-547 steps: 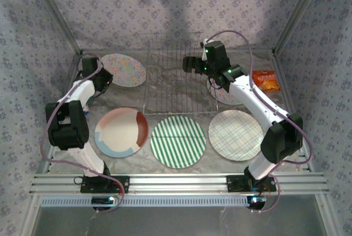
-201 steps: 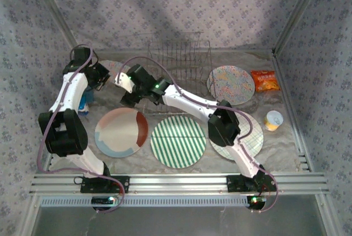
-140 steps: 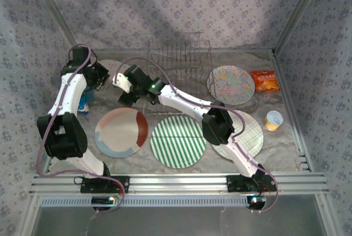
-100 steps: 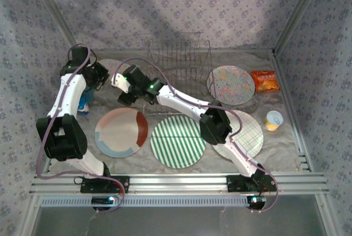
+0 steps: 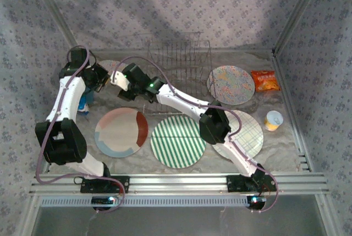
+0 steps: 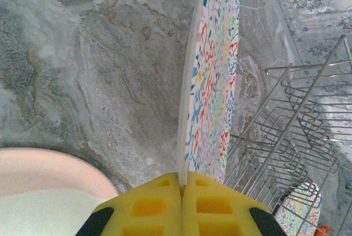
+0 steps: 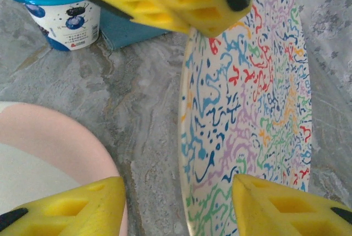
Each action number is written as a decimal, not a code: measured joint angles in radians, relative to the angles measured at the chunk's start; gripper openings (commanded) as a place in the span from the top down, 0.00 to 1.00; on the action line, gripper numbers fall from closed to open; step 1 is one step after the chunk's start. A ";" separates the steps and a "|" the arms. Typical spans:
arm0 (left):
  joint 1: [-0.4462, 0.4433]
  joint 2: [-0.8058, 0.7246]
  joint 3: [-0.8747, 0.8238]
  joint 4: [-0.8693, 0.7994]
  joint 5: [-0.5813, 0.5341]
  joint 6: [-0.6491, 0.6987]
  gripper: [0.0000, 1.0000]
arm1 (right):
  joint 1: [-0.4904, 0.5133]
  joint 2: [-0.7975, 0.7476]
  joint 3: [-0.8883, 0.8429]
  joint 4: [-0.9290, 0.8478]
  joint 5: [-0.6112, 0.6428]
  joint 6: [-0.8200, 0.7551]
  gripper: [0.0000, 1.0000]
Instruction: Load the plates into the dish rack
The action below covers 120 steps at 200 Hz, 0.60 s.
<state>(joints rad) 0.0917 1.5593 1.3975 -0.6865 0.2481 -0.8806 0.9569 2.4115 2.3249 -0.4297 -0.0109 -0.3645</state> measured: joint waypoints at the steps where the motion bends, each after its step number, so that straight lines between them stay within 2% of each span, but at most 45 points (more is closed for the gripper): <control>1: 0.000 0.000 0.000 0.000 0.000 0.000 1.00 | 0.000 0.001 0.001 0.000 0.000 0.000 0.45; 33: 0.000 -0.005 0.000 0.000 0.008 -0.004 1.00 | -0.005 0.017 0.021 0.004 0.000 -0.011 0.57; 99: 0.000 -0.017 -0.001 0.001 0.023 -0.013 1.00 | -0.023 0.029 0.023 0.003 0.003 -0.022 0.76; 120: 0.000 -0.018 -0.001 0.005 0.025 -0.023 1.00 | -0.023 0.029 0.023 0.003 0.008 -0.029 0.86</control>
<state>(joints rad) 0.0917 1.5417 1.3968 -0.6815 0.2729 -0.9031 0.9337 2.4405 2.3478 -0.4271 -0.0032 -0.3931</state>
